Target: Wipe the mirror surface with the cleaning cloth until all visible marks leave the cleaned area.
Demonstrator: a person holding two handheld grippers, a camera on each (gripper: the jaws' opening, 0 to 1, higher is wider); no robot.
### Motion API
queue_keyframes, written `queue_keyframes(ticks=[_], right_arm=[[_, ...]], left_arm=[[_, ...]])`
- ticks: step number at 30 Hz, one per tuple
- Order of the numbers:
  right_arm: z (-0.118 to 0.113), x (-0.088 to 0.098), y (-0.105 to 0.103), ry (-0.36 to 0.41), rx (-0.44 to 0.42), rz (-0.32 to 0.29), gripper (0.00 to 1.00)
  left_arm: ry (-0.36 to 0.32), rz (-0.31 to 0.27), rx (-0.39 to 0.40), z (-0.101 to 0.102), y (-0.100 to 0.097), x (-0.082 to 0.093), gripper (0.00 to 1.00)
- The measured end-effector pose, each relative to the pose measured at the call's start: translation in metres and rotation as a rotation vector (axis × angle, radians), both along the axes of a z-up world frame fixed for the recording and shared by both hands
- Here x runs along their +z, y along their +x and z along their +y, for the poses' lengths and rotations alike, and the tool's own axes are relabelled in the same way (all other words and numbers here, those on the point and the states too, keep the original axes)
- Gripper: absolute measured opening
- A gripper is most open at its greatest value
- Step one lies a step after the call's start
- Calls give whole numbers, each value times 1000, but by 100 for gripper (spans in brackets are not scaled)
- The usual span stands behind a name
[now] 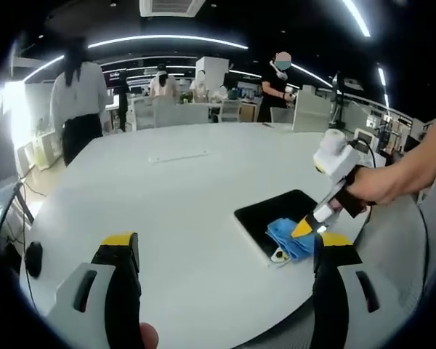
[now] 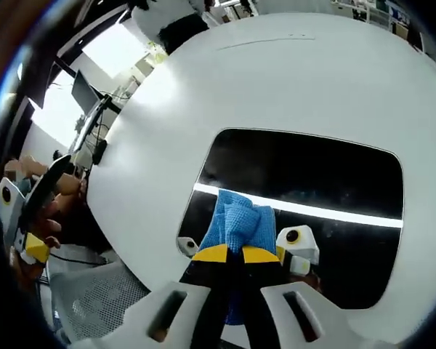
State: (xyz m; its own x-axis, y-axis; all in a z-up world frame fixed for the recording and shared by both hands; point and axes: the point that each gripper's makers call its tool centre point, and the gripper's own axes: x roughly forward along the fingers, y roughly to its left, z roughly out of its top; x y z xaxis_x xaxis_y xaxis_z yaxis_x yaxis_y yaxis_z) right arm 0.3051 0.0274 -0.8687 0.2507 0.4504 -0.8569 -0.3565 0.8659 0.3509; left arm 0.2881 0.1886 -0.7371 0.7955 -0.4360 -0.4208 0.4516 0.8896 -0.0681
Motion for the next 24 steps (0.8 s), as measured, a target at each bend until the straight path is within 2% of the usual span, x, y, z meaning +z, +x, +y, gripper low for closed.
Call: queue_keyframes(ticks=[9,11,18,24], right_arm=[[2,0,-1,-53,39,-2,0],[6,-1,-1,-41,21,17,0],[21,0,-3,-57,50,-5,0],[28,0,0,-40,42,13,0]], left_arm=[[-8,-2,32,3,-4,-2,99],[-6,-1,32,3,-6,-4,99],[22,-11,22,3,-5,-7,99],[18,-9,15,6,-1,-10,99]])
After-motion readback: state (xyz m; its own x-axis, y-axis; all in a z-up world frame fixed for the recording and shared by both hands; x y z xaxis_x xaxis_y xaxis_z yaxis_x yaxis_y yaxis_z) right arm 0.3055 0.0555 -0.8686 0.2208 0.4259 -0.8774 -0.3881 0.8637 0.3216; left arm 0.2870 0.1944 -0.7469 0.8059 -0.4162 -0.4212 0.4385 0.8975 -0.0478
